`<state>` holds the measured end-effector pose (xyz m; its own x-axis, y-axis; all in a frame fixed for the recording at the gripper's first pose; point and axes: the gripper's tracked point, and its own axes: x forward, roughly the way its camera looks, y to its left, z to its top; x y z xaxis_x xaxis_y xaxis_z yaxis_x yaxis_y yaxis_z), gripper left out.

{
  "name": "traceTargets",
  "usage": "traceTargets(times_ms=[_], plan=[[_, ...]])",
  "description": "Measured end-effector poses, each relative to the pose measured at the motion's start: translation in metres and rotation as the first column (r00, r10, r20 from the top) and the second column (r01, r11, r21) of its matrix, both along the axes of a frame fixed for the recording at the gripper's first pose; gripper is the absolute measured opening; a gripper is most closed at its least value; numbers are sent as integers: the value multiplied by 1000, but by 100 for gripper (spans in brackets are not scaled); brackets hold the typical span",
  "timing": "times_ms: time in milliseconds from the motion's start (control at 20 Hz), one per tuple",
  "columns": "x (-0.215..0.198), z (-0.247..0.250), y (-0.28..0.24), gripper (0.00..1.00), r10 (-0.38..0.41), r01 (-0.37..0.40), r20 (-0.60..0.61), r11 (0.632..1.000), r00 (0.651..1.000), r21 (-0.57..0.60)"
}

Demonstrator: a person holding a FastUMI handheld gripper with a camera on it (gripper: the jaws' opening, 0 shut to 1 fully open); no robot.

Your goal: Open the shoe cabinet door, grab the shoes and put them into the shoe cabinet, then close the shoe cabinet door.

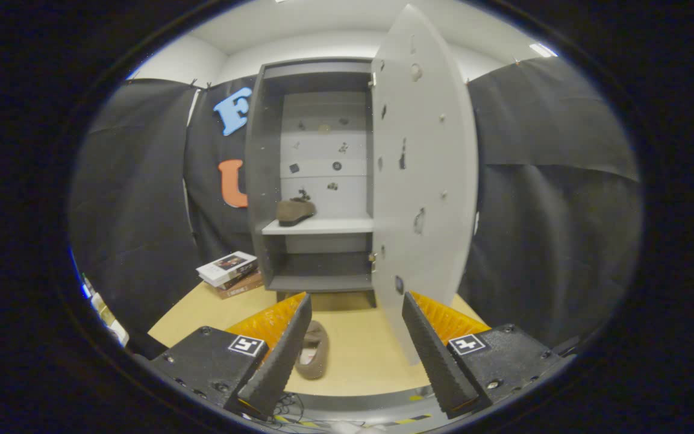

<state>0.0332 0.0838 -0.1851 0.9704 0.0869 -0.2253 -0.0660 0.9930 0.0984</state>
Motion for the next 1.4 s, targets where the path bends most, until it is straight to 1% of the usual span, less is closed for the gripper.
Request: traceTargets(times_ms=[100, 200, 400, 650, 800, 950, 1000, 1050, 1150, 1300, 1350, 1400], plan=[[14, -28, 32, 96, 58, -57, -38, 998, 998, 21], [33, -62, 60, 96, 96, -94, -80, 995, 992, 33], [70, -130, 96, 96, 143, -132, -200, 989, 969, 68], [110, -204, 126, 96, 181, -169, -320, 984, 930, 64], [138, -242, 136, 96, 184, -164, -389, 983, 903, 83], [162, -278, 142, 96, 181, -133, -471, 982, 863, 133], [169, -284, 146, 96, 193, -133, -487, 979, 852, 155], [177, -287, 152, 96, 203, -135, -490, 976, 848, 172], [196, -290, 154, 96, 192, -125, -479, 978, 856, 167], [209, -296, 153, 94, 170, -99, -497, 981, 851, 165], [212, -300, 150, 86, 164, -88, -506, 981, 847, 171], [212, -303, 151, 80, 185, -96, -510, 976, 840, 196]])
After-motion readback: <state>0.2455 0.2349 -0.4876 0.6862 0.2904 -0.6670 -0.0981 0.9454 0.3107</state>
